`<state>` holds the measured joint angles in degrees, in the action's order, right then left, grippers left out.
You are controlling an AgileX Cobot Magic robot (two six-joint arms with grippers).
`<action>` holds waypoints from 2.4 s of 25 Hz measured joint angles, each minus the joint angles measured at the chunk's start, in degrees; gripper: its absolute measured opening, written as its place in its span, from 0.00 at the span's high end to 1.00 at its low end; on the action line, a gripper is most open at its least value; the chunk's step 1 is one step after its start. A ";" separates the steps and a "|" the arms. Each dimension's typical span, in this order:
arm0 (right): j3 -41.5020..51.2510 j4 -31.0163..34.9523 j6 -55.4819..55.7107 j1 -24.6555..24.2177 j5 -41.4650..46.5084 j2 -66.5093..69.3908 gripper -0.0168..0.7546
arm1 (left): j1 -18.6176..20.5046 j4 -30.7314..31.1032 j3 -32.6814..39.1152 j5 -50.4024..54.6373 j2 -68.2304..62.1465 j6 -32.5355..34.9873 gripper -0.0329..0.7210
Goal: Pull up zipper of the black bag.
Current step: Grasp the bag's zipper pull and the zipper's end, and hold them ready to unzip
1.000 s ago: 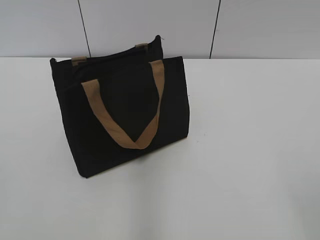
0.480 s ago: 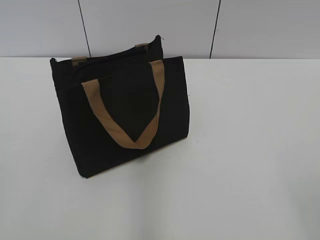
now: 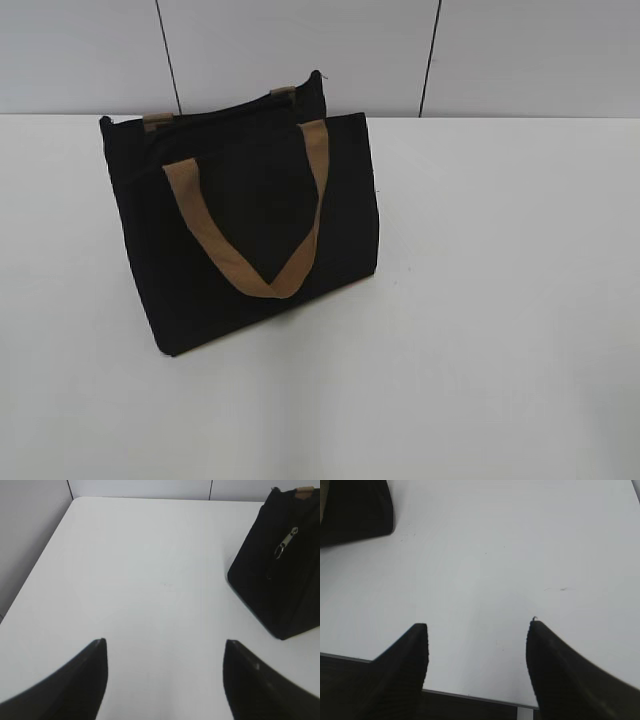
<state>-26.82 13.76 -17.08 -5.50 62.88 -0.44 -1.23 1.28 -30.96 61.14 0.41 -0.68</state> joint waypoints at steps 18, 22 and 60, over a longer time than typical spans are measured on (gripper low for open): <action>-10.68 0.05 0.00 0.47 -2.92 23.54 0.37 | -0.06 -10.96 -1.95 -26.02 -35.11 13.55 0.24; -12.70 0.10 0.04 0.47 -3.03 28.16 0.37 | -0.06 -22.31 -1.95 -30.42 -46.20 27.87 0.24; -14.66 2.74 -5.26 3.84 -6.92 37.28 0.37 | -0.10 -100.49 -3.38 -25.98 -96.74 136.24 0.24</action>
<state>-41.48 16.50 -22.34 -1.65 55.96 36.84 -1.34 -99.21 -34.34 35.16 -96.33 135.56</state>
